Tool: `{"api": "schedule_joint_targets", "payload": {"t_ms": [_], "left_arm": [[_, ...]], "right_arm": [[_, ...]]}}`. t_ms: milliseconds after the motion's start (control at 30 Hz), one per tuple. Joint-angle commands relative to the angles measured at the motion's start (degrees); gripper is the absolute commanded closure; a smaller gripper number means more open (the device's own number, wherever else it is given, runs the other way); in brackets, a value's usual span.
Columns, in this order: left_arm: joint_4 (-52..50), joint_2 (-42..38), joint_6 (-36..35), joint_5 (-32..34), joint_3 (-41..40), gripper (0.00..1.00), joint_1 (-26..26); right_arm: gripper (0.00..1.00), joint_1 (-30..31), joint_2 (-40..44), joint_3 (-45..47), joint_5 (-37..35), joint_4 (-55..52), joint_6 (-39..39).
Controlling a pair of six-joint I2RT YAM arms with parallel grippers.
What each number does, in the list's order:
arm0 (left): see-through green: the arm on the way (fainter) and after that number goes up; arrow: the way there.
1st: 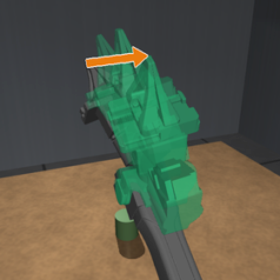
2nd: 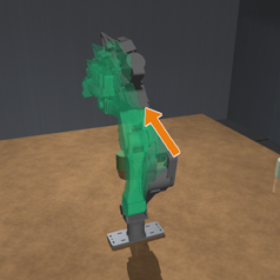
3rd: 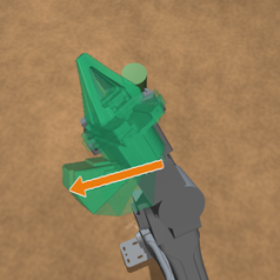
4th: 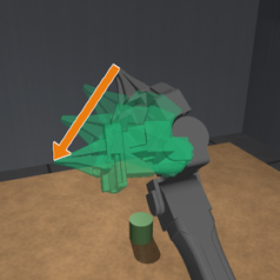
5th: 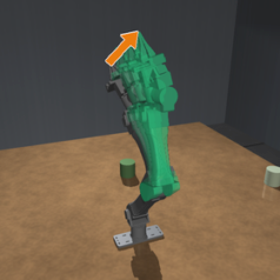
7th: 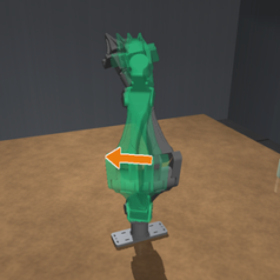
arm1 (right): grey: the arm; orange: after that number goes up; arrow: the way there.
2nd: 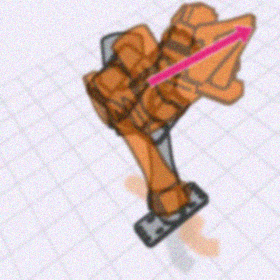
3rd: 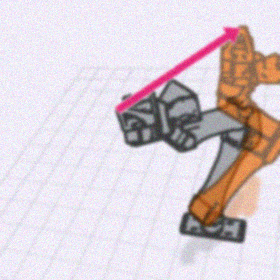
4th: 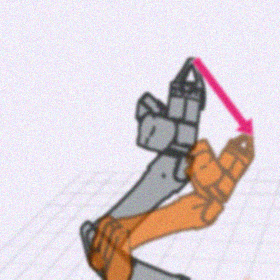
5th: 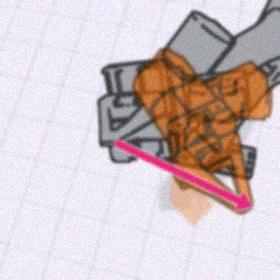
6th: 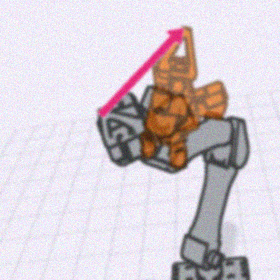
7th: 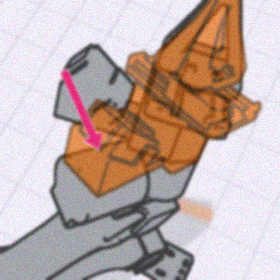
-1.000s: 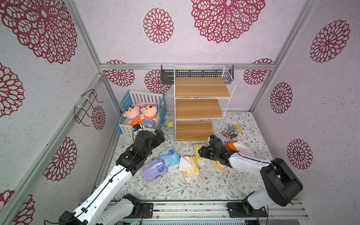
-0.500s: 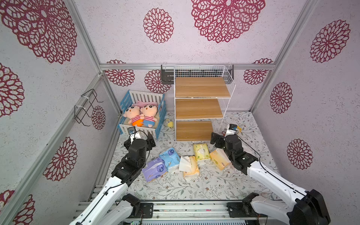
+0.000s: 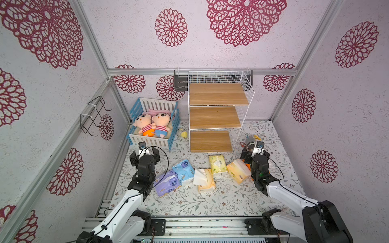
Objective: Remove the tissue boxes from the shelf
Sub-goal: Reset both arms
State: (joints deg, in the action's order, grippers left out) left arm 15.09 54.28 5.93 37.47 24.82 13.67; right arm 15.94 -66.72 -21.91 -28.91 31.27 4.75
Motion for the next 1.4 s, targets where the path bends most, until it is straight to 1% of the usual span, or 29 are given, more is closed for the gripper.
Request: {"api": "schedule_joint_targets", "payload": {"t_ms": [0,100,167,300,500,600,667,800,833,900,933,1033,1133,1167,1233,1267,1367], "left_arm": [[13.81,3.18,-3.7,-3.17,-2.66,0.03,-2.08],[20.35,6.45,-3.54,-6.92,-4.86,0.03,-4.95],[22.62,9.06,-2.89,-9.59,-5.23,0.03,-7.26],[27.95,13.94,-2.68,-12.07,-6.27,0.03,-10.67],[35.54,21.95,-2.3,-15.76,-6.98,0.03,-13.45],[40.51,26.21,-3.32,-17.55,-7.59,0.03,-13.67],[44.04,28.53,-3.8,-17.6,-8.09,0.03,-13.67],[48.28,32.21,-4.52,-19.69,-8.63,0.03,-13.85],[49.26,33.12,-4.99,-21.03,-8.75,0.03,-14.0],[50.4,34.78,-5.08,-23.31,-8.66,0.03,-14.6],[51.46,35.58,-5.14,-23.57,-8.39,0.03,-14.71],[46.28,33.91,-4.37,-24.06,-7.29,0.03,-15.2],[45.7,34.9,-3.88,-24.58,-5.84,0.03,-16.05],[43.6,34.72,-3.35,-24.79,-4.99,0.03,-16.49],[36.32,33.93,-1.64,-27.03,-2.04,0.03,-18.31],[34.69,34.0,-0.4,-28.08,-1.09,0.03,-19.49],[33.91,34.49,1.14,-29.18,-0.2,0.03,-20.97]], "right_arm": [[0.01,-1.79,-1.19,2.67,0.88,16.1,-4.49],[0.01,-3.86,-3.26,4.58,2.79,21.47,-4.2],[0.01,-4.67,-4.85,5.52,2.98,24.35,-3.92],[0.01,-5.54,-8.04,9.04,2.62,34.81,-5.71],[0.01,-7.07,-14.08,11.38,5.31,43.51,-5.54],[0.01,-7.4,-18.68,13.27,5.93,51.53,-5.78],[0.01,-7.55,-18.38,12.95,8.34,49.88,-5.97],[0.01,-8.58,-22.99,14.89,12.57,58.07,-7.06],[0.01,-8.67,-21.39,14.06,12.96,53.71,-6.07],[0.01,-8.94,-22.46,13.39,12.68,54.22,-6.32],[0.01,-8.99,-21.62,12.64,13.11,51.33,-5.87],[0.01,-9.46,-21.67,11.37,14.17,49.32,-5.84],[0.01,-9.51,-21.85,11.44,14.15,49.67,-5.79],[0.01,-9.44,-21.81,11.46,14.14,49.49,-5.81],[0.01,-9.46,-21.87,11.5,14.14,49.67,-5.81],[0.01,-9.44,-21.71,11.45,14.13,49.5,-5.76],[0.01,-9.44,-21.7,11.65,14.13,50.0,-5.96]]}}
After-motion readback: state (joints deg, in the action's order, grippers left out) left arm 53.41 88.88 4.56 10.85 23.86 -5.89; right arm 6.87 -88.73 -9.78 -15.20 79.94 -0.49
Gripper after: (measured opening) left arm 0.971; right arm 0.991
